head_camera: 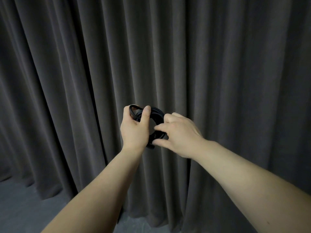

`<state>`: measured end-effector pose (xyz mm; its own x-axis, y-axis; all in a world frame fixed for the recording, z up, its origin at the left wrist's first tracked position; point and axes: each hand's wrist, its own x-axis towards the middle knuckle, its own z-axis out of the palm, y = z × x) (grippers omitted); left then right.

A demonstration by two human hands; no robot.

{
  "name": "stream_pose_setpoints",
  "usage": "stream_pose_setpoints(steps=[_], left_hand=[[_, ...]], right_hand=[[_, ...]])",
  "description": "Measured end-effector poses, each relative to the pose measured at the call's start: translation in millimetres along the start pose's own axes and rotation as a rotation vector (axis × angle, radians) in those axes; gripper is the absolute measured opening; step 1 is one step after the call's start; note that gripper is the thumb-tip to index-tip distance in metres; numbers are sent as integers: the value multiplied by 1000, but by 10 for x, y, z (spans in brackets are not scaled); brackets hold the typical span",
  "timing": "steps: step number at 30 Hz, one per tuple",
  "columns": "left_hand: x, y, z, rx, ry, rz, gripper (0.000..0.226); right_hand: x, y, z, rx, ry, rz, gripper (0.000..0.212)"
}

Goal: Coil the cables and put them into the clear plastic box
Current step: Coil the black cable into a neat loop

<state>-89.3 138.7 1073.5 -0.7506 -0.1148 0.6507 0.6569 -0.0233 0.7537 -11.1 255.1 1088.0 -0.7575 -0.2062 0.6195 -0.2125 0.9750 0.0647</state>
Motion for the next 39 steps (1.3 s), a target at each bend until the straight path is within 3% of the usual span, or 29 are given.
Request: stream_pose_setpoints(steps=[2, 6, 8, 11, 19, 24, 27, 29, 31, 35, 39], left_hand=[[5, -11, -20, 9, 3, 11, 23], [-14, -66, -59, 60, -19, 43, 21], [-2, -88, -74, 92, -23, 51, 26], [51, -72, -93, 116, 1, 65, 30], [226, -83, -77, 47, 112, -19, 43], [173, -34, -127, 94, 41, -6, 35], [109, -2, -127, 141, -22, 20, 29], [67, -2, -127, 166, -28, 36, 27], [32, -7, -132, 173, -31, 41, 27], [-46, 7, -130, 156, -91, 73, 25], [-96, 33, -167, 128, -166, 163, 24]], right_hand=[[8, -29, -12, 99, 23, 30, 37], [49, -27, -31, 621, 211, 258, 17], [54, -47, -45, 922, 223, 369, 20], [9, -62, -54, 1137, 254, 400, 24], [-154, -96, -33, 1142, 54, 269, 29], [-104, 171, -164, 1195, 217, 413, 32], [-21, 300, -114, 893, 215, 506, 23], [-7, 264, -122, 614, 80, 445, 15], [28, 183, -140, 539, 55, 385, 14], [158, 103, -139, 946, 168, 411, 11], [140, 257, -139, 1555, -155, 537, 29]])
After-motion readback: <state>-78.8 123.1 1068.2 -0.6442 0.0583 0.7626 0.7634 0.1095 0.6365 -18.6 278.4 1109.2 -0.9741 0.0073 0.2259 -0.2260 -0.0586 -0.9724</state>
